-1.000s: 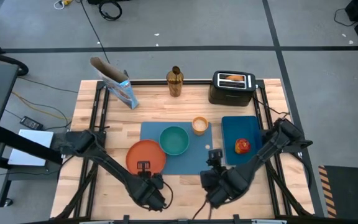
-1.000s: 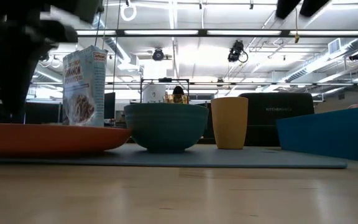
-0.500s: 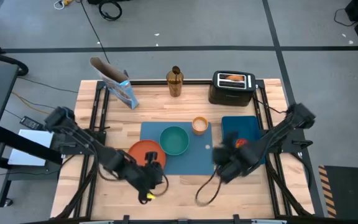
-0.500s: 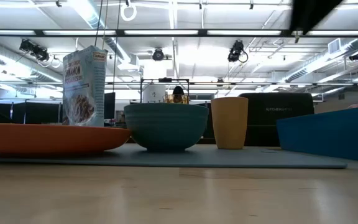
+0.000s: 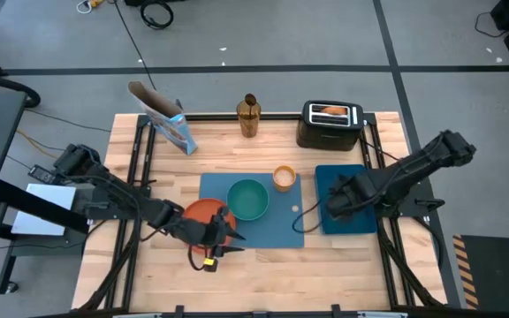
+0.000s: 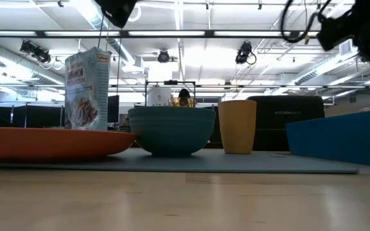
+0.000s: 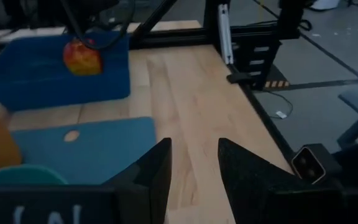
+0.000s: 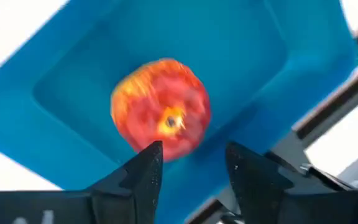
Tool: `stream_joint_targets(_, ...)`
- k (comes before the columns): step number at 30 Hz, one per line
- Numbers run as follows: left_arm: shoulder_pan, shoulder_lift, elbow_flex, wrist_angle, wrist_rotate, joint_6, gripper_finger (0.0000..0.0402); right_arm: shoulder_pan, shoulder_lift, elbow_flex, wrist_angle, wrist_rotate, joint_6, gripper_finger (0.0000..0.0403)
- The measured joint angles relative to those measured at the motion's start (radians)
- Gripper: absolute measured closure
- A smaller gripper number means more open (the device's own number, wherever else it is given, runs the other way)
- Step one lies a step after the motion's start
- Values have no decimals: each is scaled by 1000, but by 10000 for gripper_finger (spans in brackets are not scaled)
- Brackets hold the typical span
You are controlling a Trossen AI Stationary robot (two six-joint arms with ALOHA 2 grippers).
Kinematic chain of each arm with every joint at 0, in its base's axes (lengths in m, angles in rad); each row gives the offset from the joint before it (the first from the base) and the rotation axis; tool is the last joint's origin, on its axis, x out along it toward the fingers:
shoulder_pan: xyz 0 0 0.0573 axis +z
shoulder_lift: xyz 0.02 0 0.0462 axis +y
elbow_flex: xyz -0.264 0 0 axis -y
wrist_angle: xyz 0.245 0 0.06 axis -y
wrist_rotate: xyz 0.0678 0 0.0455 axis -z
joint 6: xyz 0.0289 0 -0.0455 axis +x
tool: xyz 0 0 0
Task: Arrange a breakfast setting
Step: Put the apple on the light blue mat
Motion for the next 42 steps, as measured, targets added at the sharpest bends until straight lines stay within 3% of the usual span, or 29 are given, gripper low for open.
stream_joint_targets(5,2,0,0,-7,75,-52,262,-57,-9,-26,51,-11,-8,248)
stream_joint_targets(21,-7,0,0,-45,80,-54,262,-102,25,-53,109,-81,-52,302)
stream_joint_targets(27,-16,-7,2,-56,78,-84,263,-104,25,-64,142,-81,-62,350)
stream_joint_targets(32,-49,-93,3,-145,72,-96,275,-104,24,-75,132,-89,-70,384)
stream_joint_targets(36,-74,-168,4,-198,35,-105,282,-101,24,-12,21,-69,-68,384)
stream_joint_targets(42,-95,-235,4,-273,13,-87,283,-91,25,163,-104,41,-71,380)
